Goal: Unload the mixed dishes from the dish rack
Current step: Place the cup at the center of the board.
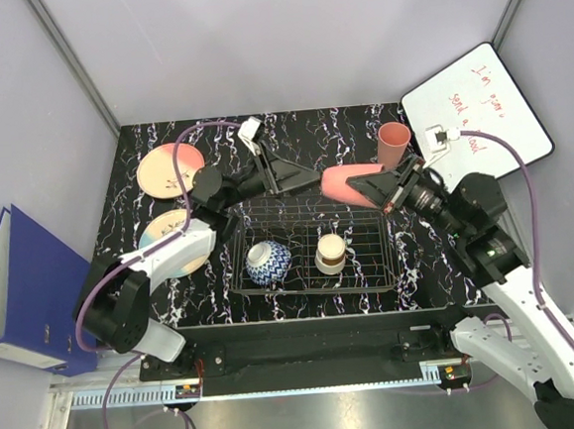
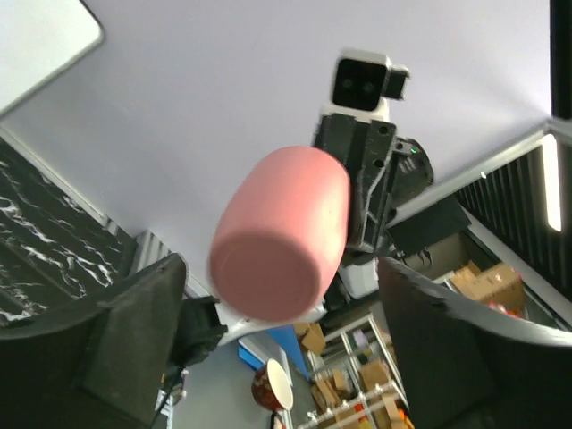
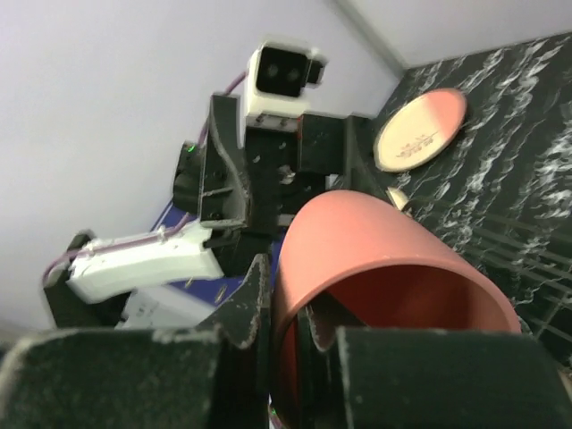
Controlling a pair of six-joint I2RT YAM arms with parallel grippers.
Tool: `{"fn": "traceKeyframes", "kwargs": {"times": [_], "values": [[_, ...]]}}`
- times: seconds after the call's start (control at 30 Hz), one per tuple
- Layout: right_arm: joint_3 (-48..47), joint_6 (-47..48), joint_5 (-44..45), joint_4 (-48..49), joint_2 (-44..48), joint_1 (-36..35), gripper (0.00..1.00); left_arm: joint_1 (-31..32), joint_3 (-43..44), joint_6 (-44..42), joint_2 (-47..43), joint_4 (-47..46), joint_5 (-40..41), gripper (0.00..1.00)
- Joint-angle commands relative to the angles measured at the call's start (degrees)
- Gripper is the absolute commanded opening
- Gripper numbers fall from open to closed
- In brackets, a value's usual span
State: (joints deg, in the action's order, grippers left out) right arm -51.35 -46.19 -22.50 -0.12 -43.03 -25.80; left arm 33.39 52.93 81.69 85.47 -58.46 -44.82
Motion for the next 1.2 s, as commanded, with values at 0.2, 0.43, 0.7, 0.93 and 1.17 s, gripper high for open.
{"fn": "traceKeyframes", "kwargs": {"times": [0.2, 0.43, 0.7, 0.93, 1.17], "values": [[-51.93, 21.85, 47.97, -52.24, -31.08, 2.15, 0.00, -13.79, 11.05, -34.91, -22.80, 62.72, 21.33, 0.99], [-93.46, 14.12, 44.12, -73.60, -66.81, 13.58, 0.00, -13.70, 7.37, -37.21, -29.39, 75.59, 29.61, 0.99], [-107.95, 11.83, 41.14, -75.99, -82.03, 16.22, 0.00, -13.79, 1.66, -38.89, -32.83, 78.76, 29.71, 0.99], [-105.19, 11.91, 41.92, -73.63, -84.59, 16.22, 0.00, -13.79, -1.42, -39.15, -32.30, 78.50, 29.00, 0.99], [-104.30, 13.32, 42.89, -71.25, -87.75, 16.48, 0.00, -13.70, -2.21, -39.15, -30.19, 77.44, 28.21, 0.99]]}}
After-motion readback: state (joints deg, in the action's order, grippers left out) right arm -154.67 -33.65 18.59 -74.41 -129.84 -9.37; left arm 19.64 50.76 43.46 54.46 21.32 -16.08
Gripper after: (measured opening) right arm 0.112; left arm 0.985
